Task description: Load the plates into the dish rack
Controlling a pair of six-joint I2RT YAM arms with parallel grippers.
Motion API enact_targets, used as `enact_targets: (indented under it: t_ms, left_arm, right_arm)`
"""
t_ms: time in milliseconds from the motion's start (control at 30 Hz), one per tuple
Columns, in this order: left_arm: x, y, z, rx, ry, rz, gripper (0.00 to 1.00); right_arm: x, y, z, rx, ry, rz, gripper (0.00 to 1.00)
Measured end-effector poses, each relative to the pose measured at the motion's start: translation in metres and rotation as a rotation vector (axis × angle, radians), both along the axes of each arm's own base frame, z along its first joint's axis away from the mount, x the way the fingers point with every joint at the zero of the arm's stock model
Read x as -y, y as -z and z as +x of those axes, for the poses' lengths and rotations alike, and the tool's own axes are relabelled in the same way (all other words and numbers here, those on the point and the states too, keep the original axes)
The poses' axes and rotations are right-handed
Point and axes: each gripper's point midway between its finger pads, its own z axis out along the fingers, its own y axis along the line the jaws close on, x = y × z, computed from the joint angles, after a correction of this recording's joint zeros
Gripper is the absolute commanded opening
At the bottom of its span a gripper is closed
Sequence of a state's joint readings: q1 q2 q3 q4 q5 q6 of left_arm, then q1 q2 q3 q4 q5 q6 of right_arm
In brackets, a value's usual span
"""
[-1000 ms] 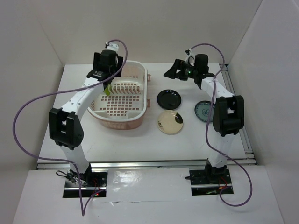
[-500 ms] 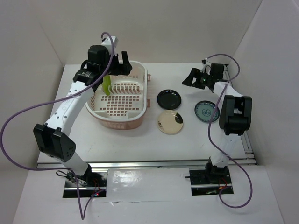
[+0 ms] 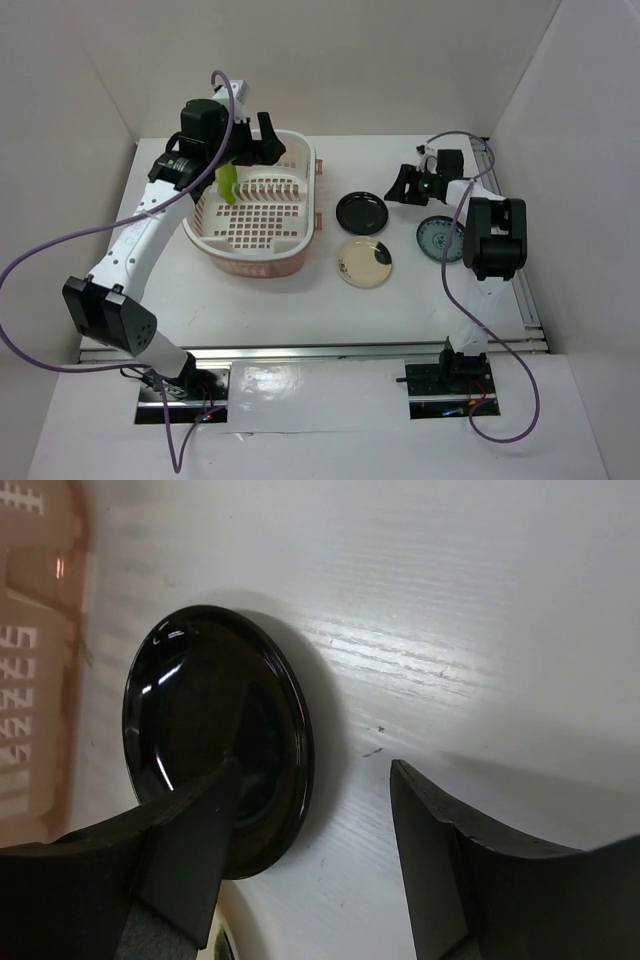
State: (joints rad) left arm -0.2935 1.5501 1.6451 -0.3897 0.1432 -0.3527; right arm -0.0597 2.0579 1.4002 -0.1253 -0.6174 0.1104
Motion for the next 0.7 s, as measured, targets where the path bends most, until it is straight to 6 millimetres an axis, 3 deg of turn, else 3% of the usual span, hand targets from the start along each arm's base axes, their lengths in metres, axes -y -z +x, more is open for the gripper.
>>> enact_targets:
  t_ms: [333, 467, 500, 533, 600, 700]
  left_arm:
    - [-0.002, -0.007, -0.003, 0.008, -0.014, -0.015, 1.00]
    - [-0.003, -0.007, -0.003, 0.009, -0.023, -0.011, 1.00]
    - [-0.004, -0.007, -0.003, 0.009, -0.023, -0.011, 1.00]
    - [-0.004, -0.007, -0.003, 0.009, -0.024, -0.011, 1.00]
    - [-0.004, -0.007, -0.002, 0.009, -0.026, -0.010, 1.00]
    - [-0.005, -0.007, -0.002, 0.009, -0.031, -0.008, 1.00]
  right_arm:
    - [-0.022, 0.031, -0.015, -0.077, -0.062, 0.010, 0.59]
    - [-0.024, 0.033, -0.016, -0.083, -0.072, 0.016, 0.50]
    - [-0.024, 0.034, -0.016, -0.083, -0.073, 0.017, 0.42]
    - [-0.024, 0.034, -0.016, -0.082, -0.077, 0.016, 0.42]
    - [-0.025, 0.038, -0.017, -0.090, -0.079, 0.020, 0.32]
    - [-0.024, 0.040, -0.017, -0.094, -0.078, 0.019, 0.27]
